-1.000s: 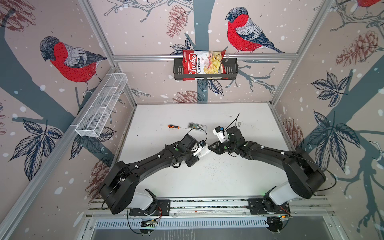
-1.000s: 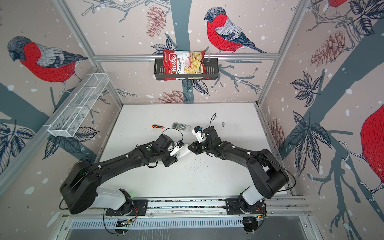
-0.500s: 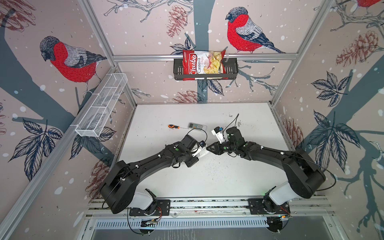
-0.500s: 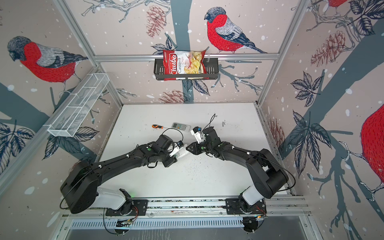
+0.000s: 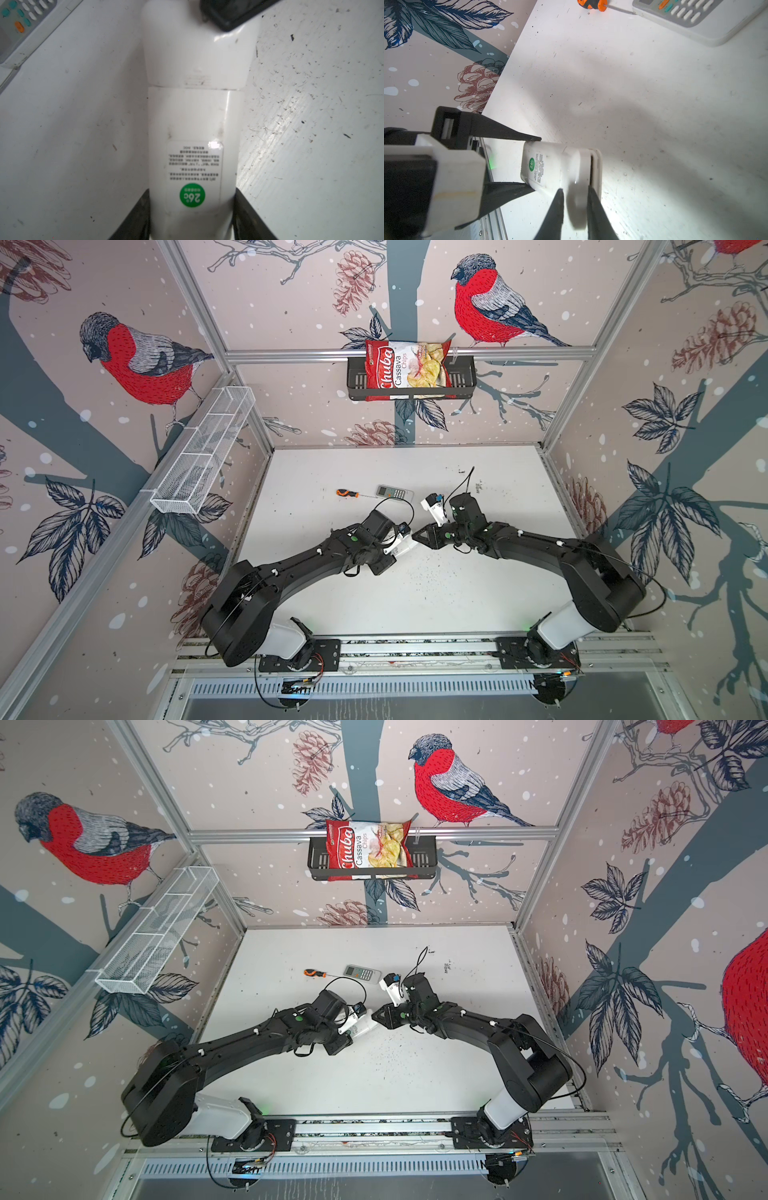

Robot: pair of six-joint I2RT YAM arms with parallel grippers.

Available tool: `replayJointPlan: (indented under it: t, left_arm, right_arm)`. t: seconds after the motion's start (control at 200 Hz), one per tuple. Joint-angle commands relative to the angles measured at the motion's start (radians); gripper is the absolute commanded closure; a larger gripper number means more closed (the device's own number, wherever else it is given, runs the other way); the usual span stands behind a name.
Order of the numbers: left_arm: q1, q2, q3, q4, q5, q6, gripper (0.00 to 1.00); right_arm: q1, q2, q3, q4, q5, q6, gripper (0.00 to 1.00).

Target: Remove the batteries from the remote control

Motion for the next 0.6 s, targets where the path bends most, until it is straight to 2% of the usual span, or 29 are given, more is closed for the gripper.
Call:
replayJointPlan:
  t: [0.0, 0.26, 0.3, 0.41, 0.47, 0.59]
  left_arm:
    - [0.0, 0.001, 0.003, 0.067, 0.015, 0.005, 0.61]
    - [0.0, 0.011, 0.003, 0.067, 0.011, 0.006, 0.61]
    - [0.0, 0.016, 0.003, 0.067, 0.011, 0.006, 0.61]
    - [0.0, 0.025, 0.01, 0.064, 0.011, 0.007, 0.62]
    - [0.0, 0.025, 0.011, 0.063, 0.011, 0.009, 0.62]
    - [0.001, 0.021, 0.01, 0.067, 0.01, 0.01, 0.63]
  right_arm:
    - [0.009, -0.025, 0.004, 0.032, -0.065, 0.017, 0.8]
    - [-0.013, -0.071, -0.006, 0.035, -0.034, 0.024, 0.79]
    - [-0.016, -0.077, -0.011, 0.036, -0.03, 0.024, 0.76]
    - [-0.022, -0.074, -0.011, 0.004, -0.003, 0.008, 0.58]
    - [-0.024, -0.069, -0.013, -0.004, 0.007, 0.003, 0.53]
    - [-0.026, -0.049, -0.016, -0.015, 0.033, 0.0, 0.52]
